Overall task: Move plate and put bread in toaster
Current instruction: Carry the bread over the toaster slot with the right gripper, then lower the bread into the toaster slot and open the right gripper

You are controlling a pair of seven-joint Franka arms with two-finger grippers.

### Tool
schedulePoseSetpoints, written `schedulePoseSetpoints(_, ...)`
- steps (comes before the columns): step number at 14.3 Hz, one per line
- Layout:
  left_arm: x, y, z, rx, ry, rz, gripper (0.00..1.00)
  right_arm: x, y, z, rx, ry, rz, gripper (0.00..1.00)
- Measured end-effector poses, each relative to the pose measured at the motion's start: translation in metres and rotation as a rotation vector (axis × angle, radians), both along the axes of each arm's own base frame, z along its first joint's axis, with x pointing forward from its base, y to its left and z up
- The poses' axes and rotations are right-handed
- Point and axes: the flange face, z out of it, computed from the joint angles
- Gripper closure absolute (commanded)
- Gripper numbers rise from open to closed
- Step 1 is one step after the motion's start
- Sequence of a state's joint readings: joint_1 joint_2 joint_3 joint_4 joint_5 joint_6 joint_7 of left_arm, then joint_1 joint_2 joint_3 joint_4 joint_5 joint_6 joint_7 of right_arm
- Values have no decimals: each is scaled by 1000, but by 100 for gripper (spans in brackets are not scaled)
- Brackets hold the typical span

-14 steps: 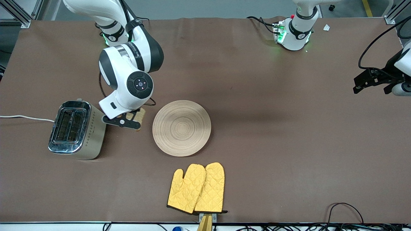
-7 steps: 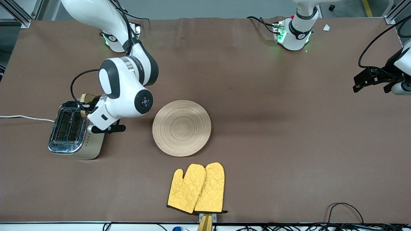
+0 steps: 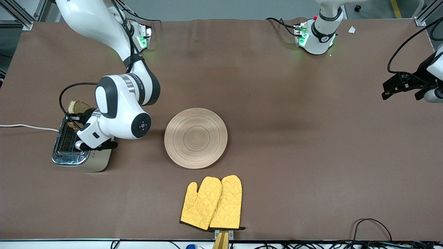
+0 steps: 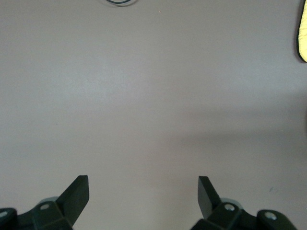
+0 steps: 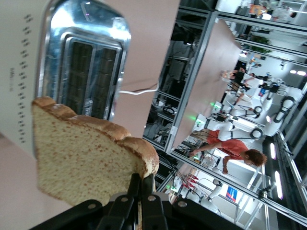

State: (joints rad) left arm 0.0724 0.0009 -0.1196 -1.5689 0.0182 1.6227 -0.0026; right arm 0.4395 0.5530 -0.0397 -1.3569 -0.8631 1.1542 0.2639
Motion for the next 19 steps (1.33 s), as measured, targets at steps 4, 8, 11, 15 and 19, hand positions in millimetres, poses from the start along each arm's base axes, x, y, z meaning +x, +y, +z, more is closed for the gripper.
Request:
schedulePoseSetpoints(4,0,0,0,0,2,0,0,17,-15,-16,-81,-3,0,100)
schedulePoseSetpoints(8,0,0,0,0,4,0,0,27,-36,-27,-123,2,-16,100)
schedulePoseSetpoints(11,0,0,0,0,4,0,0,32,-41,-30,-114,-9,-2,100)
schedulePoseSetpoints(15,0,0,0,0,5,0,0,35,-39,-44,-114,4,10,100)
schedulePoseSetpoints(19,0,0,0,0,5,0,0,37,-42,-53,-119,14,6,100)
